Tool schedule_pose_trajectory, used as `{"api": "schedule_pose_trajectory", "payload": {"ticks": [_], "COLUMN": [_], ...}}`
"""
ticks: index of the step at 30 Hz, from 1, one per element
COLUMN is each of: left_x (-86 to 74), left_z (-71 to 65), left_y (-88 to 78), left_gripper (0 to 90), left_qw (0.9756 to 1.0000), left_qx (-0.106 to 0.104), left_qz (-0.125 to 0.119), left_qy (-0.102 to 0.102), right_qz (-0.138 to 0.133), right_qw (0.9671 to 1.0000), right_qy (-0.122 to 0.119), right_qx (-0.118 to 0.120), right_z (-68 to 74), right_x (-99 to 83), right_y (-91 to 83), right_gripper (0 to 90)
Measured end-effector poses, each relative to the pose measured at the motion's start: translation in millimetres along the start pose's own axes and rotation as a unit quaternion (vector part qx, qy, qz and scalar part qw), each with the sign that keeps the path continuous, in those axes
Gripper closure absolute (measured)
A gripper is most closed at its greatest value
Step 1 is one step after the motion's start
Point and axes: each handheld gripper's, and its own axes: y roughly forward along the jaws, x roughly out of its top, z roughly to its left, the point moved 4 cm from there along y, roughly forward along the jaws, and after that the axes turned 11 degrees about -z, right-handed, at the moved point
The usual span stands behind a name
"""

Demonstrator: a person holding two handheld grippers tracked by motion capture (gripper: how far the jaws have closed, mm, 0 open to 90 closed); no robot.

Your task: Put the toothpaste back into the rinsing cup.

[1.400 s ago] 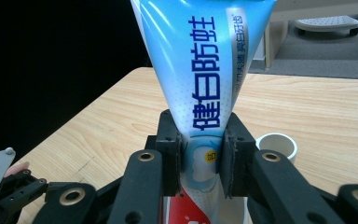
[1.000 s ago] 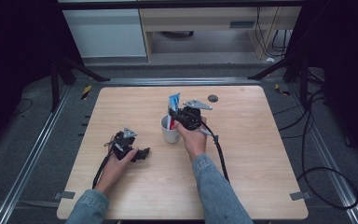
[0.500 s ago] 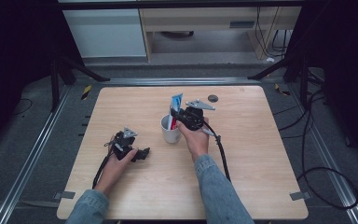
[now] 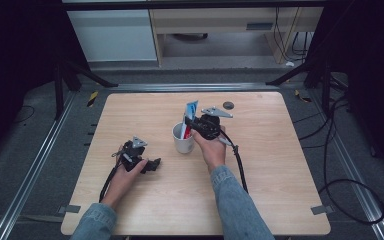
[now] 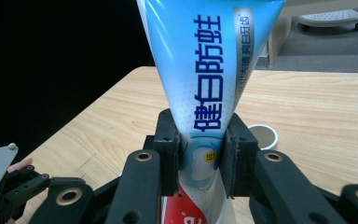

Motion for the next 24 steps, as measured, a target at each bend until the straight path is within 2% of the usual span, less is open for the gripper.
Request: {"api": "schedule_pose_trajectory", "payload": {"ticks": [24], "left_x": [0.0], "left_z": [0.0], "left_y": [0.0], "left_gripper": [0.0], "left_qw": [1.0000], "left_qx": [0.000], "left_qz": [0.000], "left_qy": [0.000], "right_qz": [0.010], "right_qw": [0.9999], "right_qy": [-0.011], "right_qx": [0.000], "right_z": [-1.5], "right_x": [1.0], "right_y": [-1.2], "right_gripper": [67.2]}}
